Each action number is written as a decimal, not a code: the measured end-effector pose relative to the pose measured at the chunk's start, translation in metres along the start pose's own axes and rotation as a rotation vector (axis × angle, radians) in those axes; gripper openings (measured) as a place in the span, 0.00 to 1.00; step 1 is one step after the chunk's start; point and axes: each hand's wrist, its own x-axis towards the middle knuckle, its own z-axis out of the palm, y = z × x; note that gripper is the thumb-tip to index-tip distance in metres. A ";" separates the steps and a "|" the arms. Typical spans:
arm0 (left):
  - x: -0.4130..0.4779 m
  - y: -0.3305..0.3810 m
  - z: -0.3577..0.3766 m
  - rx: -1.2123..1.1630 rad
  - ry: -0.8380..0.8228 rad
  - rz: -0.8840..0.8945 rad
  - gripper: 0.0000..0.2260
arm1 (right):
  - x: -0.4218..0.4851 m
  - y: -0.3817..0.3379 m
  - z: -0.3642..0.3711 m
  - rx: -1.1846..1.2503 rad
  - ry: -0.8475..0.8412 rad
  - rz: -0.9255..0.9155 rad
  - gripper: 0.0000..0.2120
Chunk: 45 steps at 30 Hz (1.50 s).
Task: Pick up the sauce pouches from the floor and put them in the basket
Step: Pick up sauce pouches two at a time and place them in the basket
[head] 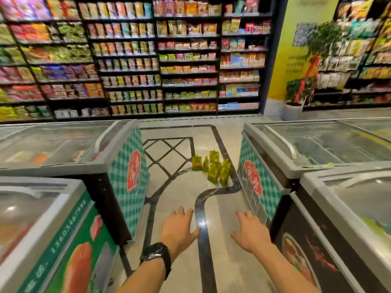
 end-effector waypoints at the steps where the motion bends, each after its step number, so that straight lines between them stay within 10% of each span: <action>1: 0.020 0.002 -0.003 0.003 0.001 -0.009 0.28 | 0.021 0.003 -0.005 0.000 -0.007 -0.012 0.35; 45: 0.942 -0.097 0.032 -0.024 -0.219 -0.139 0.26 | 0.927 0.080 -0.098 0.226 -0.311 0.191 0.31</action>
